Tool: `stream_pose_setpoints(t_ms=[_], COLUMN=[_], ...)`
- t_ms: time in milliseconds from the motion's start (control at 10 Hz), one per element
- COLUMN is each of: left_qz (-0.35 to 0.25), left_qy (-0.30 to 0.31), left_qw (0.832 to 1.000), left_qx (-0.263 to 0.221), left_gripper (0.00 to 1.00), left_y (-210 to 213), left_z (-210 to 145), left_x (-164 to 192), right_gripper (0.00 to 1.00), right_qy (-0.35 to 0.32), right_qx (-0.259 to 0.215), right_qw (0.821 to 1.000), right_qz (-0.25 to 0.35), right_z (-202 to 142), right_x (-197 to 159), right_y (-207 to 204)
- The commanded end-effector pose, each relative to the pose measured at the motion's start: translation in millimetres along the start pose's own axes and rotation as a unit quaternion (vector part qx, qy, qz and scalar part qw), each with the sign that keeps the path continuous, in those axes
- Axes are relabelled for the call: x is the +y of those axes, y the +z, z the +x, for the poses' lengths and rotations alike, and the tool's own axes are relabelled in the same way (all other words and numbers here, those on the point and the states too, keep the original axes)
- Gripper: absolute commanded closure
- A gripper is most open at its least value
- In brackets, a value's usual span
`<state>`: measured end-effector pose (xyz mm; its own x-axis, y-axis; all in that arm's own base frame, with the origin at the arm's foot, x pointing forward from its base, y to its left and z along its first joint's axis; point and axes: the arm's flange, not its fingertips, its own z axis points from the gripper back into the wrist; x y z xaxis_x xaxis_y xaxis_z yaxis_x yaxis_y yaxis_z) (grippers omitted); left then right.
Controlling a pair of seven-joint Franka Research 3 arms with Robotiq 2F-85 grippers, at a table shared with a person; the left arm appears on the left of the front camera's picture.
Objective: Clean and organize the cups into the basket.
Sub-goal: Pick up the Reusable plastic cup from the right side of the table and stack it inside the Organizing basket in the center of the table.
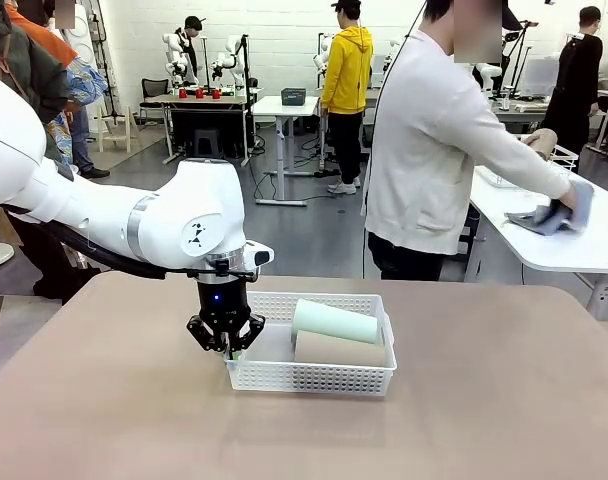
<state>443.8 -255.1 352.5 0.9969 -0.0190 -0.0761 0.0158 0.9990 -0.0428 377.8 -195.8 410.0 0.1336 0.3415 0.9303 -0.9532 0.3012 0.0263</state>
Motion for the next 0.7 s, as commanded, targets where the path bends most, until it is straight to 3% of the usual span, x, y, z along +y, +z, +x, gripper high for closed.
stream_pose_setpoints(t_ms=[0, 600], left_qz=[0.001, 0.001], left_qy=[0.0, 0.0], left_qw=[1.0, 1.0], left_qx=[0.002, 0.002], left_gripper=[1.0, 1.0], left_y=[1.0, 1.0], left_z=[-0.6, -0.6], left_x=[-0.6, -0.6], right_gripper=[0.0, 0.0], right_qy=[-0.004, -0.004], right_qx=[0.008, 0.008], right_qw=[1.0, 1.0], right_qz=[-0.003, -0.003], right_z=[2.3, 2.3], right_x=[1.9, 1.9], right_y=[0.0, 0.0])
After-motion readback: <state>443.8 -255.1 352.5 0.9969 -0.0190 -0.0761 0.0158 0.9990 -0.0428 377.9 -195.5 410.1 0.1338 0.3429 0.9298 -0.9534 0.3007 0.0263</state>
